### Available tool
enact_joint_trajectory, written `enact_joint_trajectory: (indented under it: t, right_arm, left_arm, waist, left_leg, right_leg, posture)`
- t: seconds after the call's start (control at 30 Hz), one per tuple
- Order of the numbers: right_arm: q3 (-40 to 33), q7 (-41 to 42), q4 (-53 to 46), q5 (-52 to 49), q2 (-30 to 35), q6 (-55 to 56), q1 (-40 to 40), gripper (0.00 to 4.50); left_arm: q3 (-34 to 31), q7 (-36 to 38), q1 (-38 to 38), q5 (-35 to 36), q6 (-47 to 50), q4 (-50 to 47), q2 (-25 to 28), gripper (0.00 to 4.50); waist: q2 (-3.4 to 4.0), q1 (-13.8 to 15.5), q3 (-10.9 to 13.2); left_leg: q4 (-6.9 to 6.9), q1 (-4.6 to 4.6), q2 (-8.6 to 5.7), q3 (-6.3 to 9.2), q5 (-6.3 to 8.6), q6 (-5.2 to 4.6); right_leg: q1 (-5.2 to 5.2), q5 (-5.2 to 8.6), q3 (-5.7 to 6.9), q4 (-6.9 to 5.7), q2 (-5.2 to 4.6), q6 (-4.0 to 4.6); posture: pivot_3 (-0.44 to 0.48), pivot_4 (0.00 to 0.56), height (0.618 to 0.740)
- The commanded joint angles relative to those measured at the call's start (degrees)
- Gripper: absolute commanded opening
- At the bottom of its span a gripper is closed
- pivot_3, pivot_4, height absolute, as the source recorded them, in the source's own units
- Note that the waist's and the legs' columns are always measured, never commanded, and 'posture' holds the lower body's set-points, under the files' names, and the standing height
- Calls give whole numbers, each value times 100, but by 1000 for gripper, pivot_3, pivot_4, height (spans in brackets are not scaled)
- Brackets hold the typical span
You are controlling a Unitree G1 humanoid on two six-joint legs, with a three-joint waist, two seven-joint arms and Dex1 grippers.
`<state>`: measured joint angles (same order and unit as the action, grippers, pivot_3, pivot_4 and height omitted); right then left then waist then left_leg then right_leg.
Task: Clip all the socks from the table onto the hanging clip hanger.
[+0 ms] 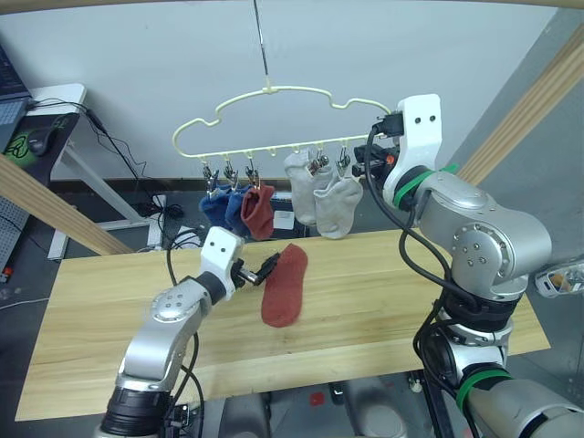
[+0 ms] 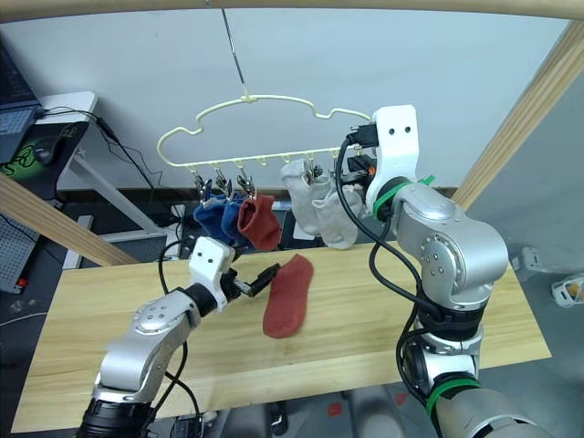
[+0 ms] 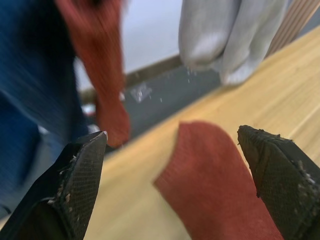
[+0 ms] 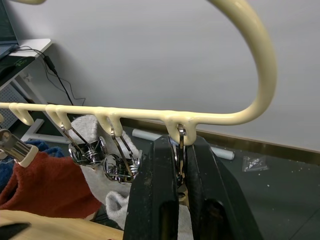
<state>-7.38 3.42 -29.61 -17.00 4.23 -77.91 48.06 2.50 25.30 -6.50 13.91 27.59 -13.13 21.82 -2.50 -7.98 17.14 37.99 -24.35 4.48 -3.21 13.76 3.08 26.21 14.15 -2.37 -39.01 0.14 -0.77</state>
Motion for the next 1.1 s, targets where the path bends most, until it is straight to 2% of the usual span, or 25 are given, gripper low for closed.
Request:
enact_joint_trajectory:
  t: [0.03,0.33,0.43,0.73,0.9,1.1]
  right_arm:
    - [40,-9,-373,-60,-17,120,148,0]
    - [81,-16,-368,-72,-85,49,170,0]
    - [84,-15,-353,-72,-93,42,189,0]
    - [101,-10,-343,-70,-112,57,180,0]
    - [110,-6,-310,-60,-105,101,181,0]
    - [124,9,-262,-49,-79,181,173,0]
  left_arm:
    - [106,-116,-73,-78,53,331,-215,4444]
    - [346,-404,-401,-375,306,1090,-615,4444]
    - [376,-316,-375,-299,549,1058,-674,3867]
    - [361,-131,-213,-175,753,778,-677,1483]
    - [393,226,-86,2,512,450,-623,13]
    - [388,430,-37,116,130,208,-686,13]
  waist:
    - [2,-3,2]
    - [28,-8,42]
    - [33,-11,47]
    - [46,-11,58]
    - [54,-10,86]
    - [54,-11,90]
  left_leg:
    - [0,1,0,1,0,0]
    - [-2,3,1,3,0,0]
    - [-5,3,1,4,0,-1]
    - [-7,8,1,3,1,-1]
    - [-11,8,2,3,1,-1]
    - [-16,8,2,2,1,0]
  right_leg:
    - [0,0,-1,0,0,0]
    - [0,1,-3,2,3,-1]
    - [0,1,-6,5,3,-2]
    - [0,4,-10,6,4,-6]
    - [0,11,-10,8,4,-17]
    - [1,12,-12,14,4,-20]
  posture:
    - [-200,334,740]
    - [-214,373,740]
    - [-218,378,740]
    - [-217,376,740]
    - [-216,368,740]
    - [-219,354,740]
